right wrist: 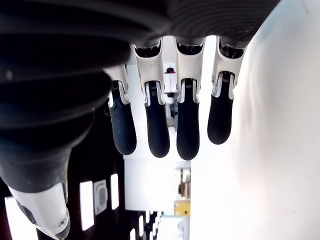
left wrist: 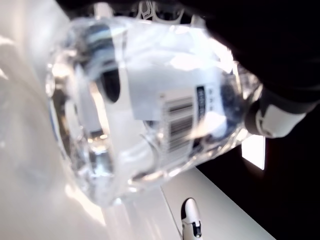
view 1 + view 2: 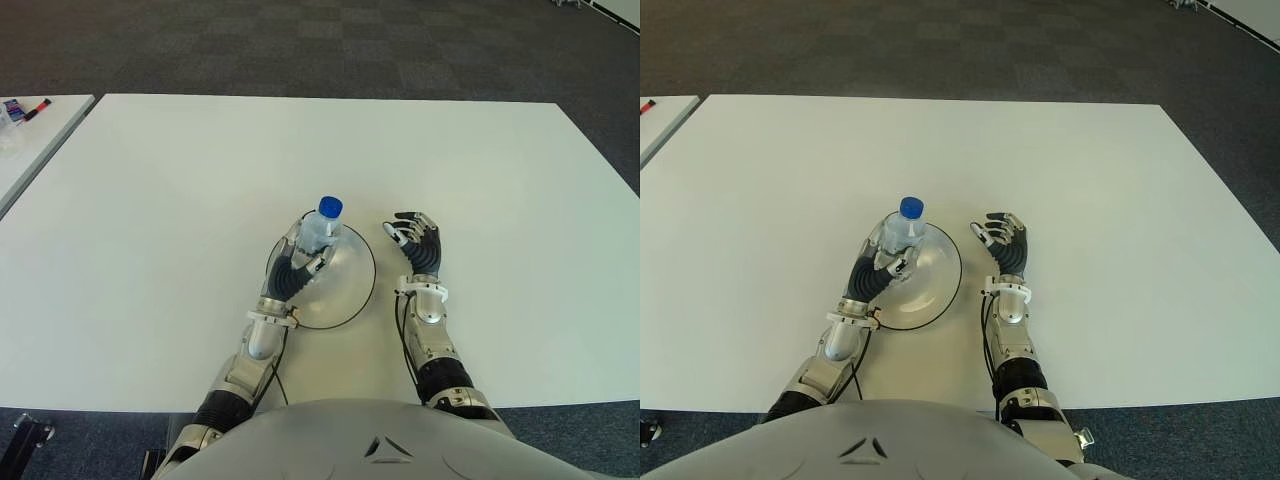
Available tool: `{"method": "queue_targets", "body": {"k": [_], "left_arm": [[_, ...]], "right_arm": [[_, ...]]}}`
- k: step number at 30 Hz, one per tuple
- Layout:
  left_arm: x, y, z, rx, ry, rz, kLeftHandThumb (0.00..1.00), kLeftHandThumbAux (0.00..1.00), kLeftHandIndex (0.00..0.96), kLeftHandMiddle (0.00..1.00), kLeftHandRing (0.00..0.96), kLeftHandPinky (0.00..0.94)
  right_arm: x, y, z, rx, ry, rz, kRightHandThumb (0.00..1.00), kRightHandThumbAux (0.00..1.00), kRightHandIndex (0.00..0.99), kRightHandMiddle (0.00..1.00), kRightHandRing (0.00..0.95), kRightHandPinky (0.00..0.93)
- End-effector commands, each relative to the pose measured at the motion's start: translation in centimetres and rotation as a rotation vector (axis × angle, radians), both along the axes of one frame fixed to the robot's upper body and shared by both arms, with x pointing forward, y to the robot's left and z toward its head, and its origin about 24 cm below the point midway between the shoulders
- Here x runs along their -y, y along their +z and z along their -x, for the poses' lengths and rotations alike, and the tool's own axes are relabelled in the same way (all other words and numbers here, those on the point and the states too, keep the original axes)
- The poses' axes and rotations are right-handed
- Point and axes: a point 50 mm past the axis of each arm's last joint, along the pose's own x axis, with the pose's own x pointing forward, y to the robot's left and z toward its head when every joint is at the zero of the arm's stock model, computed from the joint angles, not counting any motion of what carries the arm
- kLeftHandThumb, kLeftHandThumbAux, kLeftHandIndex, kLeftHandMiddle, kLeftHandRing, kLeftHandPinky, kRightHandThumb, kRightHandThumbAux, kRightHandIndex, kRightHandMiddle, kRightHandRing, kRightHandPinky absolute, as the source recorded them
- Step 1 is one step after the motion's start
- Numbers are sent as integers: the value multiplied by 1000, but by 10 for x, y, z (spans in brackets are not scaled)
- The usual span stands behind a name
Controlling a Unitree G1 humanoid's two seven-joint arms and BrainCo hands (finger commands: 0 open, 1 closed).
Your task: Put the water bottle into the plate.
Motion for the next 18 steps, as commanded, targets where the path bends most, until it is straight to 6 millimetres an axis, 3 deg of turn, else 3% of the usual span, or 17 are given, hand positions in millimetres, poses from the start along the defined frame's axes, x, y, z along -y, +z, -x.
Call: {"method": "queue_targets", "body": {"k": [1,18], "left_arm": [[-1,-4,2,-22,5,-14,816,520,255,412,398,393],[-4,-5,-2,-65,0,-40,760,519,215,386,361,356]], "right_arm": [[-1,-19,11,-107,-7,-21,697,724,417,411,429,428],[-2,-20,9,-105,-10,-31,697,724,416,414,435,436]]}}
